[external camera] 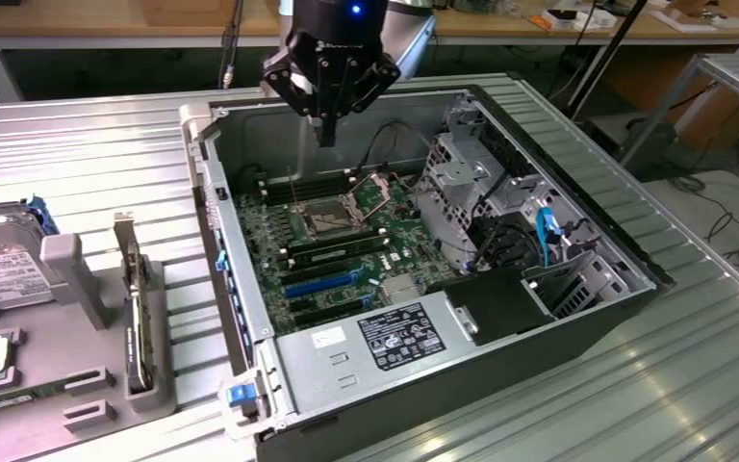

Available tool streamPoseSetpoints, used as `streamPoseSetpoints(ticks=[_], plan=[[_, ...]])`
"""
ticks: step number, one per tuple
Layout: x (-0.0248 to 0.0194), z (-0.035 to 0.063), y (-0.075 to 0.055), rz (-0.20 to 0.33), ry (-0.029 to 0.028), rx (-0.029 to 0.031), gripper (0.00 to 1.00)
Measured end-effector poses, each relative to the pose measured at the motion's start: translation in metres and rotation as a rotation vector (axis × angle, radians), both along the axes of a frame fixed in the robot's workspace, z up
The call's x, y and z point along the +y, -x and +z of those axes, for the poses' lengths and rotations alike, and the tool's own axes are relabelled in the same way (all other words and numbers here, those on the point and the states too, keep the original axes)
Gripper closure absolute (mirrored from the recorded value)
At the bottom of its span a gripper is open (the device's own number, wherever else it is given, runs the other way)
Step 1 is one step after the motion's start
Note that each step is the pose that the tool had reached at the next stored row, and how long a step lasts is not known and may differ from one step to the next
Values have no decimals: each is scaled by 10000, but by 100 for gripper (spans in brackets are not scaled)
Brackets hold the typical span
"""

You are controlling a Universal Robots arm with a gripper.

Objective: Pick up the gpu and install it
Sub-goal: 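Reach for the gpu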

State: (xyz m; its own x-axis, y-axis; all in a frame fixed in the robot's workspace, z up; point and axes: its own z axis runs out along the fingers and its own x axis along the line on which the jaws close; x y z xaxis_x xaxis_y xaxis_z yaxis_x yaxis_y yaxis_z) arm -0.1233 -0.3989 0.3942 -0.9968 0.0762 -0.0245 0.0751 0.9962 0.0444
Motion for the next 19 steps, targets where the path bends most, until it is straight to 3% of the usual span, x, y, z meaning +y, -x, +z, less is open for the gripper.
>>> streamPoseSetpoints(ticks=[19], plan=[[-9,0,114,0,1,0,89]])
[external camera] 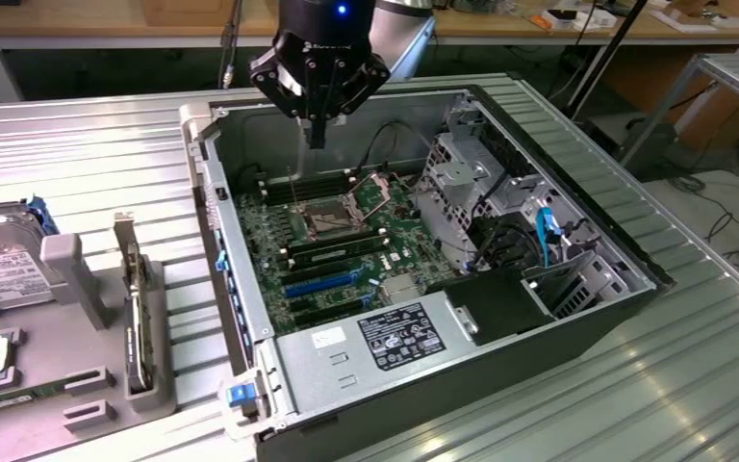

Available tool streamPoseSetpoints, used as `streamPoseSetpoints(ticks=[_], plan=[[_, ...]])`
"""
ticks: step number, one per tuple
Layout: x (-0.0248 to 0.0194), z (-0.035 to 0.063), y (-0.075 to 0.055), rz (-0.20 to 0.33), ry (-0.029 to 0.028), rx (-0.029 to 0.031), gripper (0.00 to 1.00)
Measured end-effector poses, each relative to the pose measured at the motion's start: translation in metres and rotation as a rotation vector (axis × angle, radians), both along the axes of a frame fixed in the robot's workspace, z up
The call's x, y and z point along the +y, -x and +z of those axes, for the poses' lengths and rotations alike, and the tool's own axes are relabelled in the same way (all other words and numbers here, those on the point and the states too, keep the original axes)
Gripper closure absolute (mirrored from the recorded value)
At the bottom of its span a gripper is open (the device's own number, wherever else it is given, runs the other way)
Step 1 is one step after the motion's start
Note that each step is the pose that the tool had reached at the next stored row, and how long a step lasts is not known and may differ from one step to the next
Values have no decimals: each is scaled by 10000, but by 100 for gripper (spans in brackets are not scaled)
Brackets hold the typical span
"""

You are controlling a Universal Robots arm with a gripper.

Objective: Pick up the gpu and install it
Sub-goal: 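Reach for the gpu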

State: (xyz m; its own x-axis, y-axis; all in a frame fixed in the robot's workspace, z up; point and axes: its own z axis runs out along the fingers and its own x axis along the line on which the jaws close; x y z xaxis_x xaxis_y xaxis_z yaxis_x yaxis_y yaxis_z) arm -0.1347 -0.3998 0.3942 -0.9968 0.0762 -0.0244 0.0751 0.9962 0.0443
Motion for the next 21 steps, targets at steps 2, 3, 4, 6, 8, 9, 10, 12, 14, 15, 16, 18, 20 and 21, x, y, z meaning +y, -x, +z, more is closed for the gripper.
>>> streamPoseSetpoints(ticks=[2,3,4,6,8,9,10,12,14,15,16,18,20,21], plan=[[0,0,7,0,0,0,89],[0,0,11,-1,0,0,89],[-1,0,16,0,-1,0,89],[-1,0,30,0,0,0,89],[-2,0,36,0,0,0,89],[-2,0,43,0,0,0,89],[-2,0,50,0,0,0,89],[-3,0,64,0,0,0,89],[-4,0,77,0,-1,0,89],[-4,0,83,0,0,0,89],[-4,0,92,0,0,0,89],[-5,0,107,0,-1,0,89],[-6,0,120,0,0,0,89],[-6,0,127,0,0,0,89]])
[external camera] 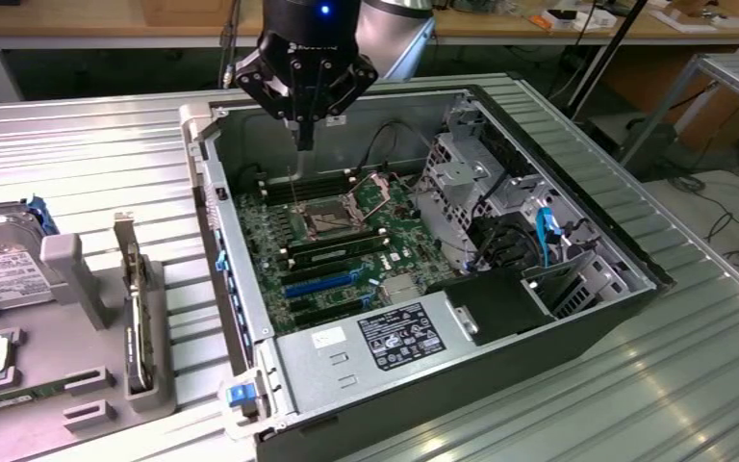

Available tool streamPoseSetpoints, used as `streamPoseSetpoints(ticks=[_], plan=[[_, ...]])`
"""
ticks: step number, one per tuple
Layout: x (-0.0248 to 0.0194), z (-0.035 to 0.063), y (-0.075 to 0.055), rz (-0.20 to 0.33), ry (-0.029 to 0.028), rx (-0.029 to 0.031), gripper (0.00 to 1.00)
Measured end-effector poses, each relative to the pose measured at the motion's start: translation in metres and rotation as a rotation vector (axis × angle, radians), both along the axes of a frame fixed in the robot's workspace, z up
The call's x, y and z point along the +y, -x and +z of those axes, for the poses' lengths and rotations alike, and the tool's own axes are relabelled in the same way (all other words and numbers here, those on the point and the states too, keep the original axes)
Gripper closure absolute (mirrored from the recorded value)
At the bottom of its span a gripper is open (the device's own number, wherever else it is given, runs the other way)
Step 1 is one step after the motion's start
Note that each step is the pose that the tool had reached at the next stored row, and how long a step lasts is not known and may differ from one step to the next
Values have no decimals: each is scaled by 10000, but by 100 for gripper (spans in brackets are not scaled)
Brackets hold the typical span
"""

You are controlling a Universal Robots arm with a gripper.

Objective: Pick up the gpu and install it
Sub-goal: 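Reach for the gpu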

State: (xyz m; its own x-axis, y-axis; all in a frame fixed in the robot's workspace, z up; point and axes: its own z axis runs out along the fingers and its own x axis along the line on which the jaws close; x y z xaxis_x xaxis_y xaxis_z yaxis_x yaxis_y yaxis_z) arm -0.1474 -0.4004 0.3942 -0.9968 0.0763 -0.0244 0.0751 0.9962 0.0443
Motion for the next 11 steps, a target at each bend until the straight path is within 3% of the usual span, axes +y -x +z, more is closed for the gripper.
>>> streamPoseSetpoints(ticks=[11], plan=[[-4,0,79,0,0,0,89]])
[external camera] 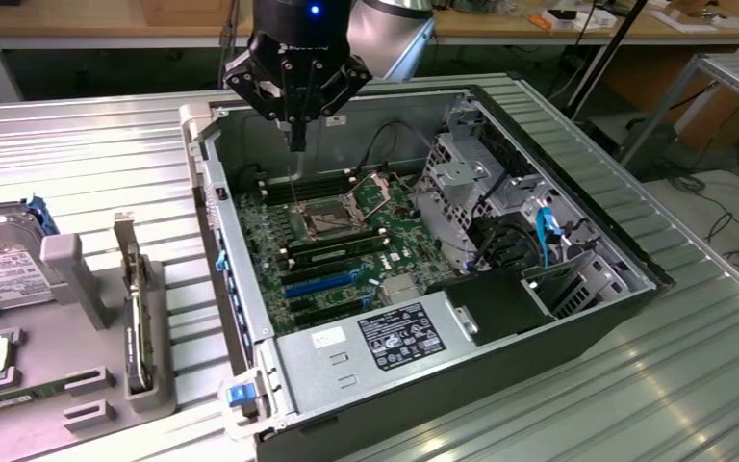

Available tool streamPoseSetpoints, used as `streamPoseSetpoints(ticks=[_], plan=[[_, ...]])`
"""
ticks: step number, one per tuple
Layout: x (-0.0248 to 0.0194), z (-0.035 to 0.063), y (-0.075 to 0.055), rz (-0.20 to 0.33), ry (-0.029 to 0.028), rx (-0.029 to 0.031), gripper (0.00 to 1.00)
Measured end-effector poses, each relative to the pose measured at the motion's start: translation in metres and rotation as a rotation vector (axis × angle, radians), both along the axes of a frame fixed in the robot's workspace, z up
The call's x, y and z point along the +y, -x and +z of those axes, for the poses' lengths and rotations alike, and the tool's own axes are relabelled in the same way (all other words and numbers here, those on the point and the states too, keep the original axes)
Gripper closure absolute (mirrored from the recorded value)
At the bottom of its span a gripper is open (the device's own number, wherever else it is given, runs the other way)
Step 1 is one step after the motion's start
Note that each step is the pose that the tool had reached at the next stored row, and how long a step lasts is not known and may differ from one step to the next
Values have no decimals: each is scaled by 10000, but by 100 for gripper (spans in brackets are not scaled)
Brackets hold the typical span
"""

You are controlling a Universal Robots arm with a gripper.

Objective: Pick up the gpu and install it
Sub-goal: 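Reach for the gpu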

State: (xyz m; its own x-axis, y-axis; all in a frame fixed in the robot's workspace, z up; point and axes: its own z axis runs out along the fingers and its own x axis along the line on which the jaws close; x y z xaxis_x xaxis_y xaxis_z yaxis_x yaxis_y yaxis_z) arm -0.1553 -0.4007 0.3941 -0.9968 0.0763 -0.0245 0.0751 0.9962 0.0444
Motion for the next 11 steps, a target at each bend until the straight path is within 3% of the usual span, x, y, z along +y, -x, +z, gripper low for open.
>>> streamPoseSetpoints(ticks=[11], plan=[[-4,0,77,0,0,0,89]])
